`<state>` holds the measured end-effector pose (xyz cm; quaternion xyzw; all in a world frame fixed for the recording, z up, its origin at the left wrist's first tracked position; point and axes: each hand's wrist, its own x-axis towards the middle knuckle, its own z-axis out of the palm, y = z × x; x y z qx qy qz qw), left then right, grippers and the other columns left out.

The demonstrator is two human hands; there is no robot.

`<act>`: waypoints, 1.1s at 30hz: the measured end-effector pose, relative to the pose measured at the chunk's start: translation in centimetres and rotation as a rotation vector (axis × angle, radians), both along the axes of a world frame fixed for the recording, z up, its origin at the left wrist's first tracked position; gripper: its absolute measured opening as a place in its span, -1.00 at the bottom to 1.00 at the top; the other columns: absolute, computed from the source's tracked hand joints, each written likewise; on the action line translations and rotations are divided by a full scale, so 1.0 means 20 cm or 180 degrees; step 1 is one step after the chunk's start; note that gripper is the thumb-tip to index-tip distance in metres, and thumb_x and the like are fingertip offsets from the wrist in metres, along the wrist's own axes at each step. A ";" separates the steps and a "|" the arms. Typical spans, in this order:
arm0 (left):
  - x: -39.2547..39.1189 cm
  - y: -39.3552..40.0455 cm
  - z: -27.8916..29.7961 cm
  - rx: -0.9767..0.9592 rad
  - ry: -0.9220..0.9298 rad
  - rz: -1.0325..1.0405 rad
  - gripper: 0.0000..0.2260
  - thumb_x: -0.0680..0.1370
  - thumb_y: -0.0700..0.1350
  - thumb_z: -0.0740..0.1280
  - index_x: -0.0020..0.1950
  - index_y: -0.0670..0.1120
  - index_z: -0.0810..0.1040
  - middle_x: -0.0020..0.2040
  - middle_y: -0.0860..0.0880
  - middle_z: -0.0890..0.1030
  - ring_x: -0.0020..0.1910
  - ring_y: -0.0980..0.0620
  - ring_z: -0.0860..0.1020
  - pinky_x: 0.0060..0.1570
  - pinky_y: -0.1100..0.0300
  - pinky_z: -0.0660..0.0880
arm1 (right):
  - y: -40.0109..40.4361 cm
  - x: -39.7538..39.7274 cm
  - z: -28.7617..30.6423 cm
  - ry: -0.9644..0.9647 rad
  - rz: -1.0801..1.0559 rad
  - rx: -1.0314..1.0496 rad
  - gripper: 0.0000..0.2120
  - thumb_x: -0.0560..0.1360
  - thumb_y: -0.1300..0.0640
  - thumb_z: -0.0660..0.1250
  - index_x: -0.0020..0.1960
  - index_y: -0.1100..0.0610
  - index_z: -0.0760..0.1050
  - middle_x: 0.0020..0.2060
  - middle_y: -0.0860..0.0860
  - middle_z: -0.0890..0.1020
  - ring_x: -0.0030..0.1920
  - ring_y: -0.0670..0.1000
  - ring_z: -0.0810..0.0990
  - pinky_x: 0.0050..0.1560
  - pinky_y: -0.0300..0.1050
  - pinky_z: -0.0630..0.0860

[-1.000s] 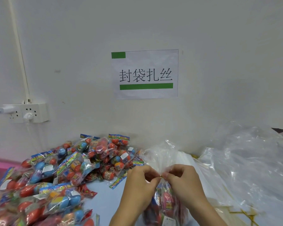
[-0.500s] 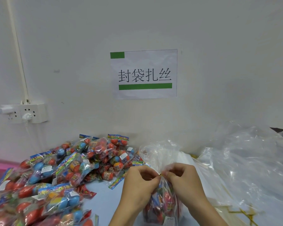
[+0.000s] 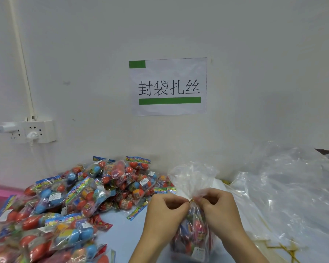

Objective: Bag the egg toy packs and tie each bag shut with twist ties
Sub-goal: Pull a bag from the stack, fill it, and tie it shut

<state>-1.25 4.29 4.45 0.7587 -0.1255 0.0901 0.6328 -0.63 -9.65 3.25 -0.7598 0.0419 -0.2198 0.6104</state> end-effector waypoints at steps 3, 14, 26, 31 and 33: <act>-0.01 -0.01 0.00 -0.0055 -0.0018 -0.0092 -0.79 0.48 -0.29 0.44 -0.18 0.02 0.75 -0.24 0.04 0.73 -0.20 0.15 0.70 -0.22 0.38 0.53 | -0.01 0.00 0.00 -0.0026 -0.0107 0.0031 -0.72 0.45 0.34 0.44 -0.31 0.01 0.69 -0.31 -0.09 0.72 -0.18 -0.02 0.70 0.00 0.01 0.61; 0.00 -0.04 -0.03 0.0429 -0.0586 -0.0194 -0.86 0.55 -0.18 0.41 -0.11 -0.03 0.77 -0.17 0.08 0.72 -0.15 0.18 0.66 -0.16 0.39 0.54 | -0.02 0.01 0.00 -0.0125 -0.0191 0.0411 -0.67 0.46 0.37 0.43 -0.31 -0.02 0.69 -0.31 -0.08 0.72 -0.17 -0.02 0.70 -0.02 -0.04 0.58; 0.05 -0.04 -0.06 -0.0358 0.0385 0.0103 -0.93 0.52 -0.16 0.47 -0.17 -0.09 0.69 -0.29 -0.01 0.68 -0.30 0.15 0.59 -0.28 0.34 0.47 | -0.01 0.00 0.01 -0.0088 0.0283 0.0518 -0.72 0.47 0.42 0.40 -0.35 0.15 0.65 -0.37 0.01 0.69 -0.32 -0.08 0.63 -0.18 -0.16 0.52; 0.05 -0.02 -0.07 -0.0572 0.0781 0.0087 -0.77 0.44 -0.19 0.54 0.01 -0.10 0.56 -0.16 -0.08 0.69 -0.22 0.02 0.65 -0.17 0.16 0.59 | -0.01 -0.01 0.02 0.0006 0.0455 0.0415 -0.69 0.49 0.39 0.39 -0.32 0.07 0.67 -0.37 0.00 0.69 -0.34 -0.11 0.64 -0.21 -0.18 0.52; 0.06 -0.01 -0.07 -0.0503 0.0803 0.0114 -0.77 0.43 -0.19 0.55 0.00 -0.11 0.58 -0.10 -0.10 0.69 -0.17 -0.02 0.66 -0.11 0.12 0.62 | 0.00 -0.01 0.01 0.0048 0.0496 0.0368 -0.69 0.50 0.39 0.39 -0.30 0.07 0.67 -0.36 0.01 0.69 -0.33 -0.11 0.64 -0.21 -0.18 0.53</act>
